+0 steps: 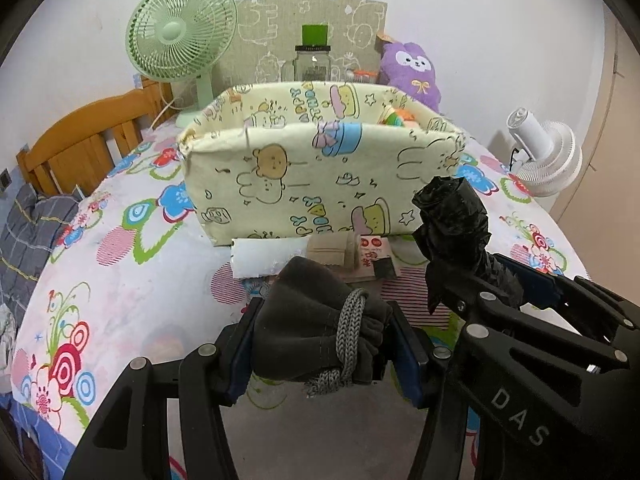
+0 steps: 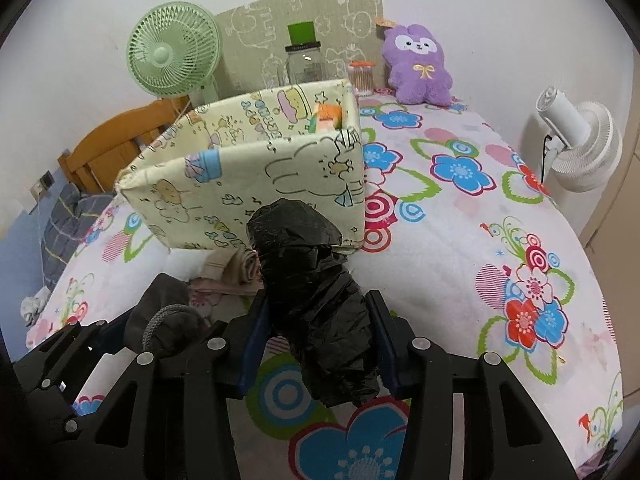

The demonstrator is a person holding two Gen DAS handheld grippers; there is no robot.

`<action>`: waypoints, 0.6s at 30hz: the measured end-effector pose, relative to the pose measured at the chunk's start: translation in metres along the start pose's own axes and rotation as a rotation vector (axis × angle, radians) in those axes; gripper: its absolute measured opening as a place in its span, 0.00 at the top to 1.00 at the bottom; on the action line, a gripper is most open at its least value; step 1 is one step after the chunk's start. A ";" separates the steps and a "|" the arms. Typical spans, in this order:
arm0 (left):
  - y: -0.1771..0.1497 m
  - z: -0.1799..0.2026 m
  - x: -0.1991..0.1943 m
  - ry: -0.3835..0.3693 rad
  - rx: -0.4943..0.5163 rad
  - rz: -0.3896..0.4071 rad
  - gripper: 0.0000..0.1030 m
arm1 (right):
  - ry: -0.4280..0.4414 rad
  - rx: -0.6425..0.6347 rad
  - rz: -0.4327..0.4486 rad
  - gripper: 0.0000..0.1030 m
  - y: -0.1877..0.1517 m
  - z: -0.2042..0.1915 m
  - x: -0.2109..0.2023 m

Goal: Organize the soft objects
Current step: 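Lift and carry the grey hat and black bag over the fabric box with both tools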

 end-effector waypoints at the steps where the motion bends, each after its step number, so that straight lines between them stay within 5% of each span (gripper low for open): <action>1: 0.000 0.001 -0.003 -0.002 0.001 0.006 0.42 | -0.001 -0.003 0.004 0.51 0.000 -0.001 -0.003; 18: 0.010 0.002 -0.044 0.007 0.002 0.079 0.42 | -0.001 -0.042 0.075 0.51 0.010 -0.019 -0.048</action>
Point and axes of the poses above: each gripper's, at about its wrist camera, not at the fingertips, and x roughly the way its jaws point, z to its right, y to its top, the point moved 4 cm from there along x, roughly the way its jaws point, and after that the axes turned 4 degrees about z, right-handed, at the moved point
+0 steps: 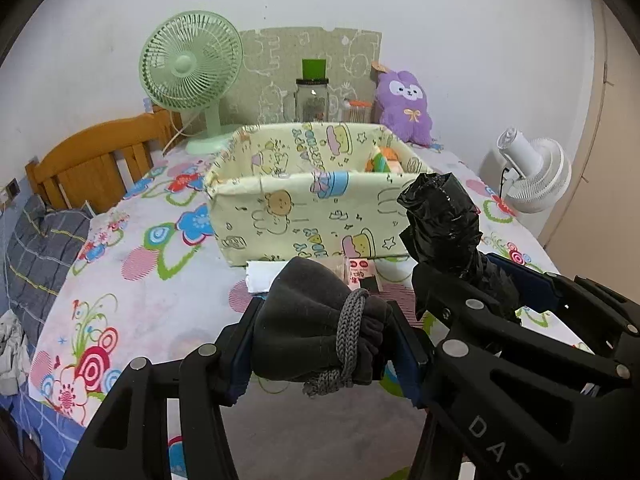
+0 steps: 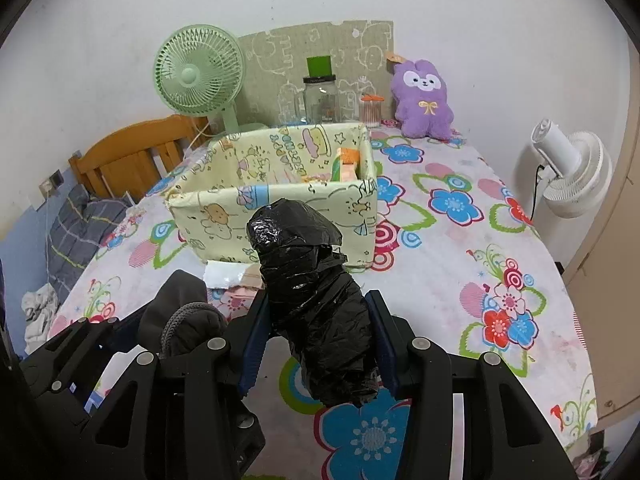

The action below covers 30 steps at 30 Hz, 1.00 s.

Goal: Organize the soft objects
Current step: 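Lift and carry the grey hat and black bag over the fabric box with both tools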

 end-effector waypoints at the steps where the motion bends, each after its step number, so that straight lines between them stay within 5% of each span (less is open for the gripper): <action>1: 0.002 0.000 -0.003 0.002 0.000 0.005 0.42 | -0.001 -0.001 0.005 0.51 0.002 -0.001 -0.003; 30: 0.052 -0.006 -0.044 0.015 0.001 0.103 0.42 | 0.002 0.006 0.093 0.51 0.053 -0.013 -0.043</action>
Point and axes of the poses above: each gripper's, at about its wrist camera, not at the fingertips, and x roughly the way its jaws point, z to its right, y to its top, the point moved 4 cm from there along x, roughly the way its jaws point, and after that the axes turned 4 degrees about z, right-handed, at the moved point
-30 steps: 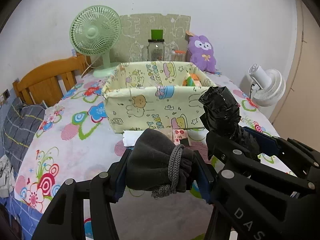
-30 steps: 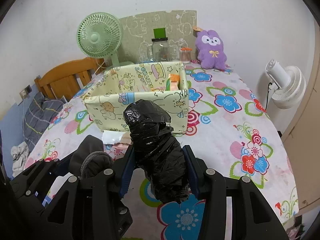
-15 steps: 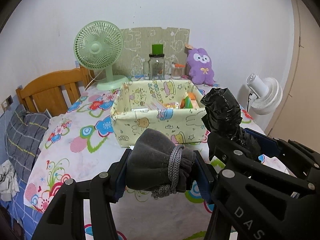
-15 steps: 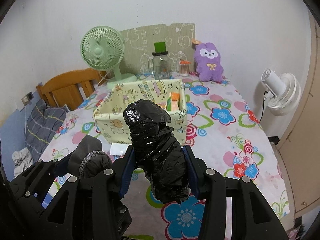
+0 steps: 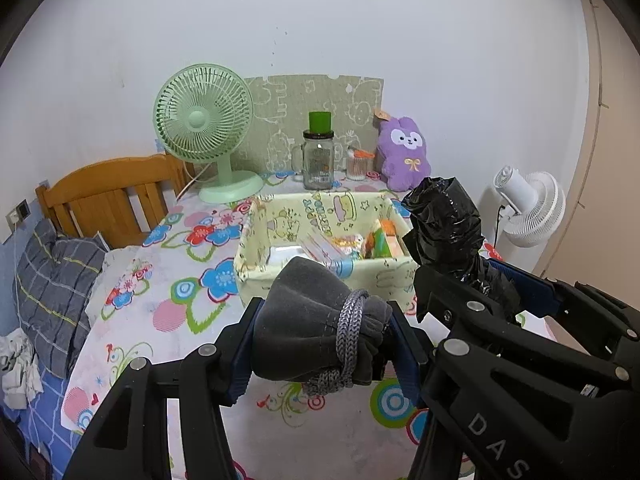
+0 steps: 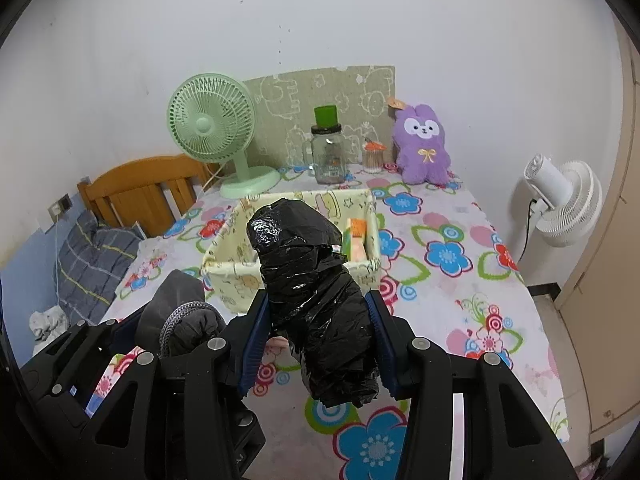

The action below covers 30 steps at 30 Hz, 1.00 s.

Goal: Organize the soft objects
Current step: 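Lift and carry the grey hat and black bag over the fabric box with both tools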

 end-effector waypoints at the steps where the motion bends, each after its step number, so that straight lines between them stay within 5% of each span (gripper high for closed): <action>1: 0.002 0.000 0.001 0.000 0.000 0.002 0.42 | 0.001 0.000 0.002 0.51 0.002 0.000 0.000; 30: 0.044 -0.013 0.059 0.035 -0.024 0.026 0.42 | 0.027 0.005 0.024 0.51 0.048 0.005 0.065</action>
Point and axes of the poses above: each gripper's, at about its wrist camera, not at the fingertips, and x roughly the way its jaws point, z to its right, y to its top, the point moved 4 cm from there along x, roughly the way its jaws point, and after that the axes turned 4 degrees about z, right-handed, at the moved point
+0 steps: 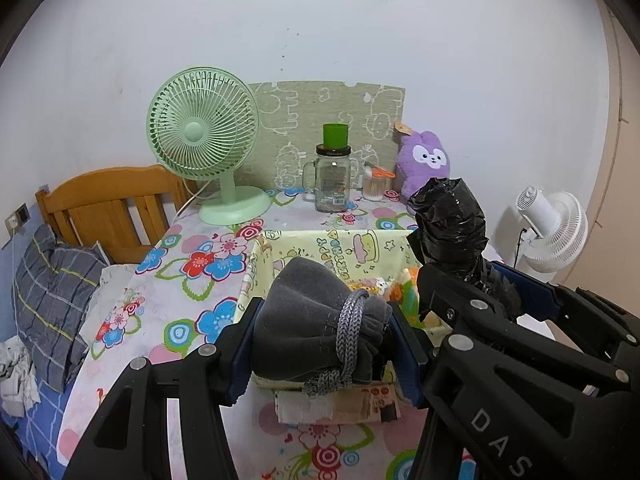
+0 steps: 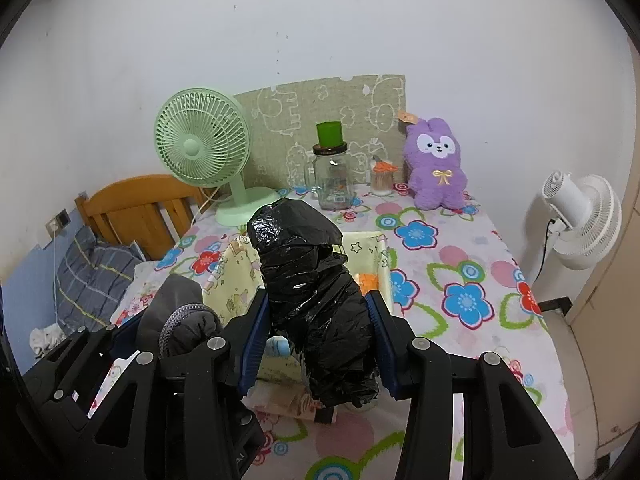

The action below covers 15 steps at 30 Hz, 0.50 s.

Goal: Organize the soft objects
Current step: 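Lift and carry the grey hat and black bag over the fabric box with both tools, then open the left tool to drop the hat while the right tool releases the black bag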

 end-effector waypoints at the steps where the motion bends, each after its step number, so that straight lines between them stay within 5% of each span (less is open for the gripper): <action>1: 0.002 0.000 0.003 0.002 0.001 0.004 0.42 | 0.003 -0.002 0.002 0.51 0.001 0.000 0.002; 15: 0.017 -0.005 0.035 0.028 0.013 0.007 0.42 | 0.036 -0.014 0.004 0.51 0.018 0.004 0.040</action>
Point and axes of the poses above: each gripper's, at about its wrist camera, not at the fingertips, and x roughly the way its jaws point, z to its right, y to its top, the point moved 4 cm from there along x, roughly the way its jaws point, and after that the axes turned 4 degrees about z, right-handed, at the moved point
